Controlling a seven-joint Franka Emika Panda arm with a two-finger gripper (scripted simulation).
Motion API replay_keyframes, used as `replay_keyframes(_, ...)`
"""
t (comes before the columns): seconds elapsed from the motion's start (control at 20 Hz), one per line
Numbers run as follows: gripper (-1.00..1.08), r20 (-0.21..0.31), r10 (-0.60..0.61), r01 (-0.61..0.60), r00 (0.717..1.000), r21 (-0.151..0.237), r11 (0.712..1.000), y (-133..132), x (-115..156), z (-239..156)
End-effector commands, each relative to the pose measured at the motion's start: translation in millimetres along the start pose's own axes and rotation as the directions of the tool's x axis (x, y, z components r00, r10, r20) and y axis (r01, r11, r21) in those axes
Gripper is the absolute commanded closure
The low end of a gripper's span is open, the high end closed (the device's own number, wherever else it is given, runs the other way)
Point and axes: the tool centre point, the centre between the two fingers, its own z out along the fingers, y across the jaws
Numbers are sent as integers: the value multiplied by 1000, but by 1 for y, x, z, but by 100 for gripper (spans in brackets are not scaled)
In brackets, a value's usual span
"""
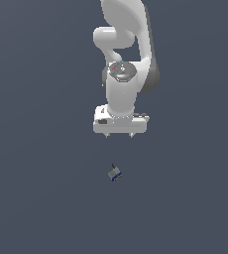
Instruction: Pick up the object and move it to a goal position.
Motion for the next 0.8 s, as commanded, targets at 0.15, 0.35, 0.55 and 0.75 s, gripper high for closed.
replay_keyframes(0.15,-92,-5,-4,4,1000,5,1000,-7,1,-1)
replay_keyframes(0.35,-92,-20,-17,17,1000,21,1000,-30,4,-6)
replay_keyframes(0.55,-92,-25,-16,17,1000,26,1000,-37,4,-8)
replay_keyframes(0.75,-92,-23,-28,28,999,23,999,-34,6,-6)
